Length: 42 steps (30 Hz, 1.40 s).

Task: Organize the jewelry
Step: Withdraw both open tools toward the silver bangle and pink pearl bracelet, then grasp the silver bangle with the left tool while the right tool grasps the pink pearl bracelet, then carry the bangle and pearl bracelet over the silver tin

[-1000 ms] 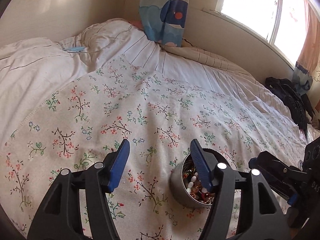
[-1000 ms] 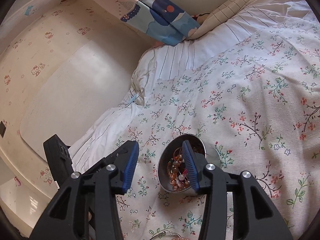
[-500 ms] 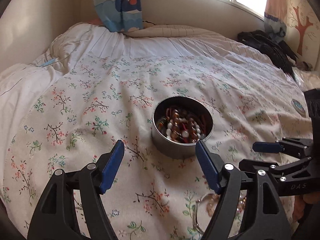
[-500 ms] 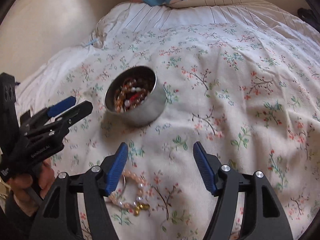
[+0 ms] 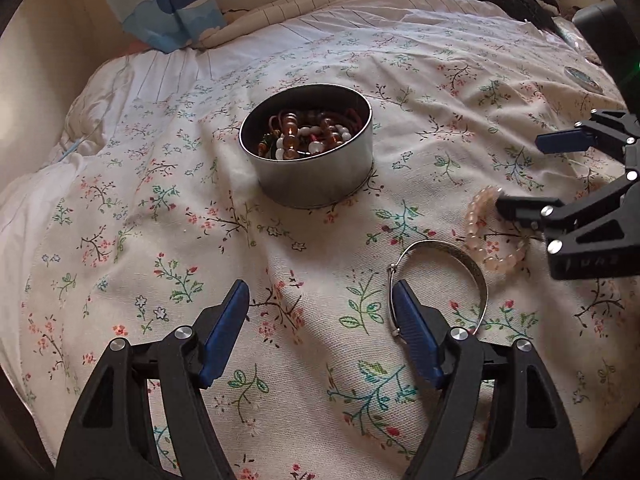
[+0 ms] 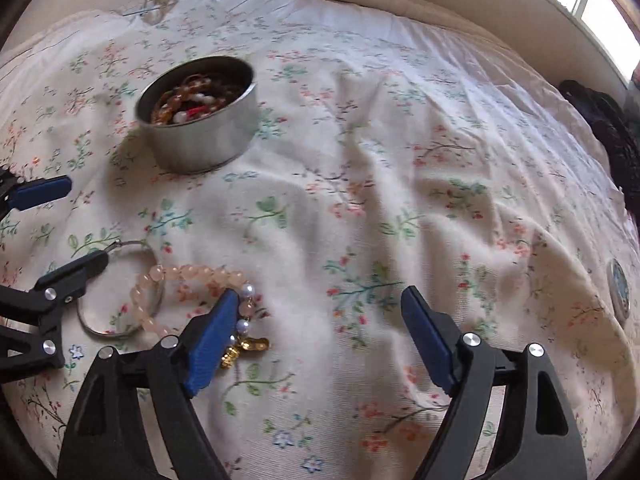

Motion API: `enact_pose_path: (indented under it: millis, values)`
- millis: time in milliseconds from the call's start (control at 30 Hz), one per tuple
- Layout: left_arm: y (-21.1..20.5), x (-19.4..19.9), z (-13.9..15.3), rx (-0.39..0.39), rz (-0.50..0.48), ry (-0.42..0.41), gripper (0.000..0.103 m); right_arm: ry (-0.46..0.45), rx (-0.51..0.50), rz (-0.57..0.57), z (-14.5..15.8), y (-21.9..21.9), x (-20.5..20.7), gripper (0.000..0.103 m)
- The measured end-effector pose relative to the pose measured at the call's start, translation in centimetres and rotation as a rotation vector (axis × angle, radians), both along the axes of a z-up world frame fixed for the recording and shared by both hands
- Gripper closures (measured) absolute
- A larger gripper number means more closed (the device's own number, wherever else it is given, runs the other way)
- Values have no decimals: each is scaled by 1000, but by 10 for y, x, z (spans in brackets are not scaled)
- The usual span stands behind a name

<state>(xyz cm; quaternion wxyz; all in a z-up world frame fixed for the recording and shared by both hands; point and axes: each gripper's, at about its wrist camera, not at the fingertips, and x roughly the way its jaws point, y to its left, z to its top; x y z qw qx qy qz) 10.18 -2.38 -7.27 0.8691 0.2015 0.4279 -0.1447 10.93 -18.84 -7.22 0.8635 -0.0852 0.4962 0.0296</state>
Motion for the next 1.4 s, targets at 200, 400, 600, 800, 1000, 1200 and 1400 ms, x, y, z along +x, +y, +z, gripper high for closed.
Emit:
enact_pose_path:
  millis: [200,400,600,800,1000,1200,1400]
  values:
    - [-19,-3,-6,41,-85,-12,43,17,114,74,4,11,1,24]
    - [-23,-1,-9,43,-106,7,89,78,217,76,-6,7,2,56]
    - [7,8,4,-47,27,6,98,61,286,49,0,-3,-4,92]
    - [30,20,5,-119,102,47,98,89,252,29,-9,-2,4,82]
    - [42,23,12,-261,105,87,99,58,465,23,3,-17,4,94]
    - [55,18,34,-440,104,37,99,-4,766,5,19,-42,1,94]
    - [50,15,48,-492,102,-30,99,-108,930,37,41,-52,-3,94]
